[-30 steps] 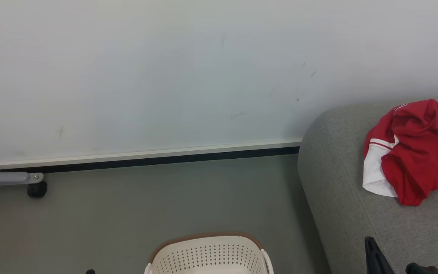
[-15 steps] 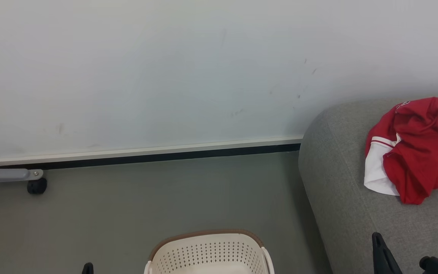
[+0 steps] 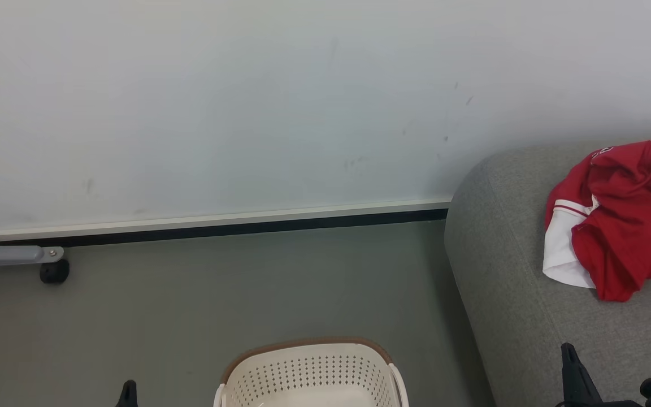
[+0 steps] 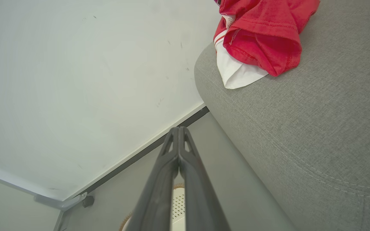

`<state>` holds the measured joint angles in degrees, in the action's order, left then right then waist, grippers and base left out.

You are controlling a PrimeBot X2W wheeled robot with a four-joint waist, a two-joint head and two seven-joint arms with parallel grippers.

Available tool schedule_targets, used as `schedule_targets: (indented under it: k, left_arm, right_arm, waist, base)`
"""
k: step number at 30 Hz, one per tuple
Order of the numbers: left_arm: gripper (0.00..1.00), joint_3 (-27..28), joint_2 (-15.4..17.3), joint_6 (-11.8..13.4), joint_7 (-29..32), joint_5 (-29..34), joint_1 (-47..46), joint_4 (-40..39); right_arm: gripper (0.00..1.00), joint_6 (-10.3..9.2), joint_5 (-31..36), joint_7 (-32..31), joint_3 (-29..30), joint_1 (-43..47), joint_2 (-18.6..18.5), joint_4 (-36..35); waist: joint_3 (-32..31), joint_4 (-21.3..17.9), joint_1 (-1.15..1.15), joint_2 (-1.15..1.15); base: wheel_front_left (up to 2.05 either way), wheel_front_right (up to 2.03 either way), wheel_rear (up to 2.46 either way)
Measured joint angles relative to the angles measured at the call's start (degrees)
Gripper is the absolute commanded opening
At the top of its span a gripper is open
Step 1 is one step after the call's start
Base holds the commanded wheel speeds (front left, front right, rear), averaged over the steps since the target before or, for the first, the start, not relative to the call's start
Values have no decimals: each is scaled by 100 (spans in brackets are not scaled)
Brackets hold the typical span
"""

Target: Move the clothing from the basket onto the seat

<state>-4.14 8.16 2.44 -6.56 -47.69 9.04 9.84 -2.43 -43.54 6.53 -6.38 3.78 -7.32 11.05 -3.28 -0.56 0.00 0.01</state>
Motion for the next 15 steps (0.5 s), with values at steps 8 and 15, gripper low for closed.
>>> schedule_targets:
  k: [8, 15]
  left_arm:
    - [0, 107, -64, -102, 153, -543, -159, 80]
    - [0, 197, -112, -200, 288, -948, -275, 141]
  right_arm:
    - [0, 102, -517, -151, 154, -108, 63, 54]
    - [0, 202, -998, -288, 296, -190, 98, 114]
  waist:
    - [38, 6, 0, 0]
    - [71, 12, 0, 0]
  base:
    - [0, 0, 0]
    - [0, 0, 0]
